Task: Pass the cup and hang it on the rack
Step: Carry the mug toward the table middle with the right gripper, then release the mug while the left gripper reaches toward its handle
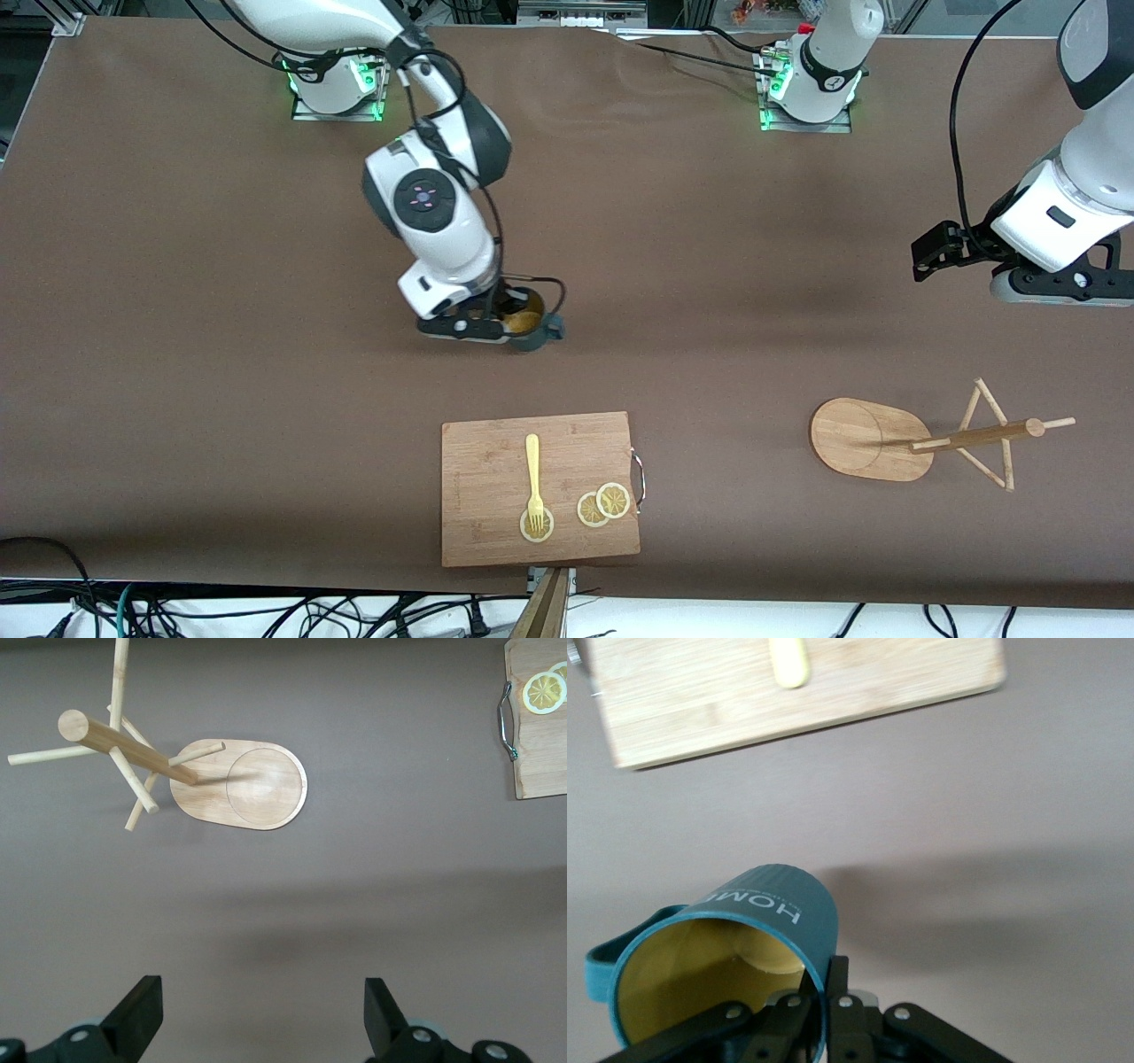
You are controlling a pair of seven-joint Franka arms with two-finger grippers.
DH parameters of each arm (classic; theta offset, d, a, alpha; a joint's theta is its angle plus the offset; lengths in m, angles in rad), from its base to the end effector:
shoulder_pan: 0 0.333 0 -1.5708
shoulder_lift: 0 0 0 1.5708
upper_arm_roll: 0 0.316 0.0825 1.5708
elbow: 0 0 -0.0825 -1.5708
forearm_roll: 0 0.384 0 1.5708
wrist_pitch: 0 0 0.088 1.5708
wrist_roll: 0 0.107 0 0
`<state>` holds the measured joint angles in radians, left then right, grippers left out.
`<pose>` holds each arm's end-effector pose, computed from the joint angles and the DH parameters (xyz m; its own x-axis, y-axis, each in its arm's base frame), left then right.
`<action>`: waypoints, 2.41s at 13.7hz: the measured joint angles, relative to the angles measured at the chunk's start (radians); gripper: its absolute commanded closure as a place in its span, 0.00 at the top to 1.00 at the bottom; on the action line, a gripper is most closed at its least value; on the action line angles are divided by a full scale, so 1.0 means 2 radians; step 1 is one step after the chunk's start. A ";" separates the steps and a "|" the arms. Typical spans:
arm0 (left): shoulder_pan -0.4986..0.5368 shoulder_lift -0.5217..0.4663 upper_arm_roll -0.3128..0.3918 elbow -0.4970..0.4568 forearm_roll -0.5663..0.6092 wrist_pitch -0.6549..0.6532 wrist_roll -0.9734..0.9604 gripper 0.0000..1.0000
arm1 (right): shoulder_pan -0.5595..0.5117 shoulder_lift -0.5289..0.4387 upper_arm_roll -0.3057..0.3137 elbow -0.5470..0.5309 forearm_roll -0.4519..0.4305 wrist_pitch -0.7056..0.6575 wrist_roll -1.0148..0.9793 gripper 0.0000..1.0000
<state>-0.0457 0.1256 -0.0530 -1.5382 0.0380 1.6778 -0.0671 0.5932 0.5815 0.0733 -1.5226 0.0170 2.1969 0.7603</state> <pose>0.5985 -0.0537 0.5770 0.9993 -0.0352 0.0162 -0.0347 -0.9989 -0.0302 0.5650 0.4344 0.3301 0.9925 -0.1183 0.0298 -0.1146 -0.9879 -0.1041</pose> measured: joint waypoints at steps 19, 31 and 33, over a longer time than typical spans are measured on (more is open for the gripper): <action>0.000 0.000 -0.006 0.000 0.000 0.000 0.000 1.00 | 0.129 0.133 -0.001 0.101 0.002 0.041 0.035 1.00; -0.002 0.004 -0.043 0.000 0.000 -0.054 0.000 1.00 | 0.035 0.073 -0.015 0.212 0.002 -0.181 -0.113 1.00; -0.002 0.010 -0.043 0.000 0.000 -0.056 0.000 1.00 | -0.015 0.042 -0.016 0.212 0.002 -0.232 -0.181 1.00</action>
<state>-0.0503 0.1459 -0.1393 -1.5383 0.0374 1.5664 -0.0671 0.5629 0.6663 0.0418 -1.0977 0.0218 1.7338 0.3974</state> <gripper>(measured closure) 0.000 0.000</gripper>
